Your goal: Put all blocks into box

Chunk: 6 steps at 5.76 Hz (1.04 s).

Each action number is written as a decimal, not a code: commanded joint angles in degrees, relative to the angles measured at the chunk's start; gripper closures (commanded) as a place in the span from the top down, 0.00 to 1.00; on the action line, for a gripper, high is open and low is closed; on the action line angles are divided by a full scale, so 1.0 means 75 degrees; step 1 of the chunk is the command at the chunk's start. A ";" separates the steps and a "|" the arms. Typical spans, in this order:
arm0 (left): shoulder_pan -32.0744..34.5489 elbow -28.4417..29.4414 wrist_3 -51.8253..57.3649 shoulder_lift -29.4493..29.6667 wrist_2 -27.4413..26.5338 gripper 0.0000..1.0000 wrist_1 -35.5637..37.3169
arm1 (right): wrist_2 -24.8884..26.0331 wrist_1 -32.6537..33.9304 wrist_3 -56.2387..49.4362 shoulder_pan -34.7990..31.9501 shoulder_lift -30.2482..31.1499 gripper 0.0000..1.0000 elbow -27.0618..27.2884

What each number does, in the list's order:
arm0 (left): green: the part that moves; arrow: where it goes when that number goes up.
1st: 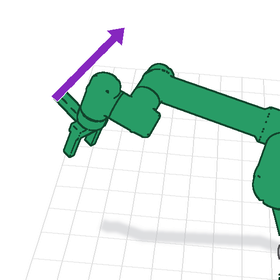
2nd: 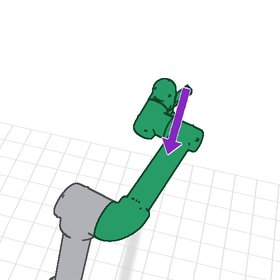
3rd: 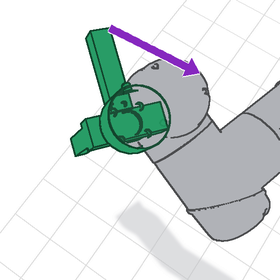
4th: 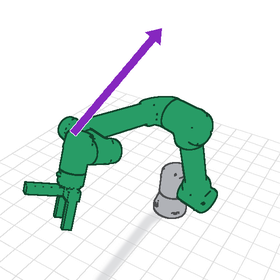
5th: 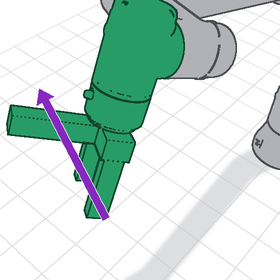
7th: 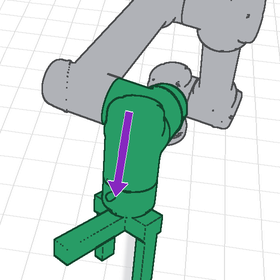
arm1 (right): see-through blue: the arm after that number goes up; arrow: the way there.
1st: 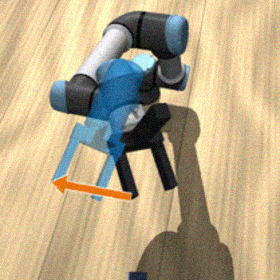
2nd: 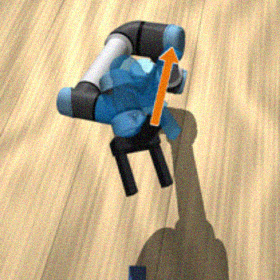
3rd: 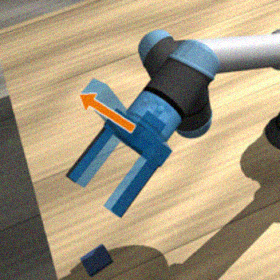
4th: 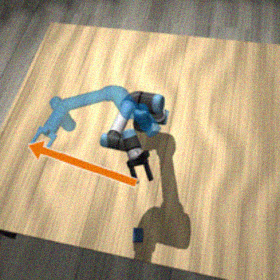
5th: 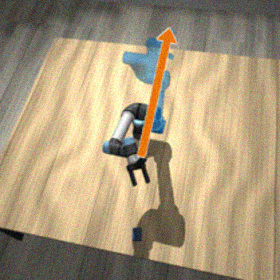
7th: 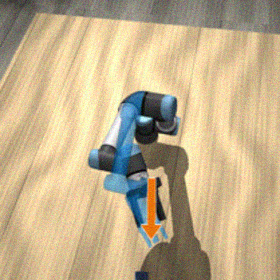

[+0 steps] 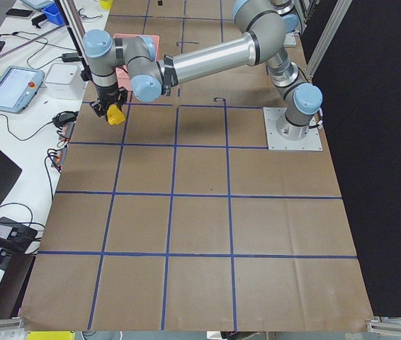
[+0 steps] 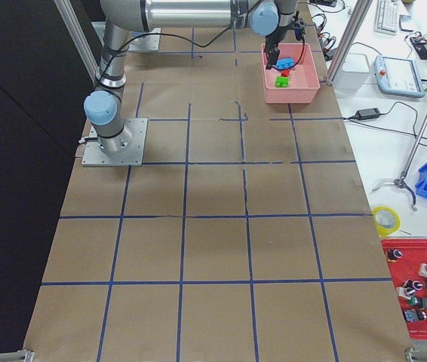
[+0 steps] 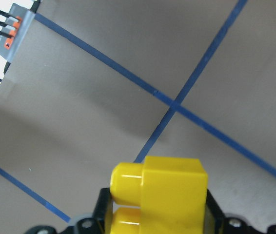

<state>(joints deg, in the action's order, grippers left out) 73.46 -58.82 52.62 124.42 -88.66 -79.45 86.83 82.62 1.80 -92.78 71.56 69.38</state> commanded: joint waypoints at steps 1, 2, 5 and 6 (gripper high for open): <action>0.0923 0.0050 -0.3274 -0.0101 0.0206 0.06 -0.0269 | 0.0083 -0.0494 -0.0111 -0.0027 0.1967 1.00 0.1612; 0.1589 0.0062 -0.4972 -0.0067 0.0324 0.06 -0.0258 | 0.0094 0.0030 -0.0088 -0.0039 0.2639 1.00 0.2564; 0.3079 0.0913 -0.8344 0.0714 0.0490 0.06 -0.0164 | 0.0432 0.0047 -0.0006 0.0019 0.2845 1.00 0.2727; 0.3397 0.1207 -0.8538 0.1137 0.0315 0.06 -0.0164 | 0.0979 0.0070 0.0017 0.0019 0.2845 1.00 0.2714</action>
<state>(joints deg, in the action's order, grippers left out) 96.33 -52.09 -8.55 129.97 -85.32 -80.71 91.07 83.00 1.81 -92.66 92.83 89.89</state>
